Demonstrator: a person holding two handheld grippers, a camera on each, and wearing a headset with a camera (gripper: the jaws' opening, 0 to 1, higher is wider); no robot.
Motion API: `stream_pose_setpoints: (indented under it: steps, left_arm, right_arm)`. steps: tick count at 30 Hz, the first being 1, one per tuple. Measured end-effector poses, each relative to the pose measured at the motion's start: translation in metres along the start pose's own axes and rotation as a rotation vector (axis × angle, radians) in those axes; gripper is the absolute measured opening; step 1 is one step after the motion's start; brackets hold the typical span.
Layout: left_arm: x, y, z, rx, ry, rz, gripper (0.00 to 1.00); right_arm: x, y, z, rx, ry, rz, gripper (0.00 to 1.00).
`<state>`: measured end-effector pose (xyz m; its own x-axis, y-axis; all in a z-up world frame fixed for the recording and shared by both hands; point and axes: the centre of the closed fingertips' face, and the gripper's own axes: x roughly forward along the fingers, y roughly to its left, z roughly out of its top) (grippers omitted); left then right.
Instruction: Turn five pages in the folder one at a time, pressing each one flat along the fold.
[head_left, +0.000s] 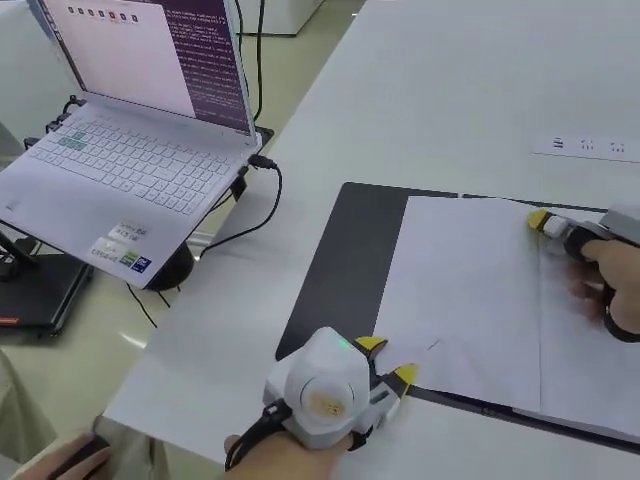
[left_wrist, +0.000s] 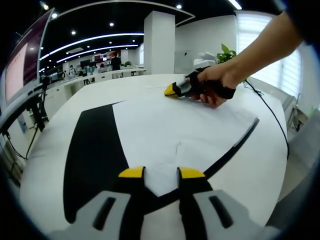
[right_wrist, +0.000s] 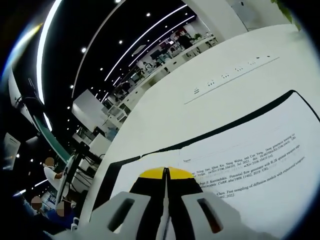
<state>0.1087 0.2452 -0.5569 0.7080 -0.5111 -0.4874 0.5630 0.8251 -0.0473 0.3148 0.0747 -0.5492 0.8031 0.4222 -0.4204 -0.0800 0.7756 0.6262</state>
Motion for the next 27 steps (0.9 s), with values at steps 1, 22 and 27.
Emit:
stream_pose_setpoints:
  steps: [1, 22, 27]
  left_arm:
    - [0.000, 0.000, 0.000, -0.002, 0.001, 0.000, 0.24]
    - [0.001, 0.001, 0.000, -0.010, 0.009, 0.009, 0.23]
    - [0.000, 0.000, 0.000, -0.007, 0.009, 0.009, 0.23]
  right_arm:
    - [-0.003, 0.002, -0.003, 0.005, 0.002, 0.004, 0.00]
    - [-0.051, 0.018, -0.042, 0.075, 0.054, 0.037, 0.00]
    - [-0.062, 0.020, -0.052, 0.079, 0.073, 0.039, 0.00]
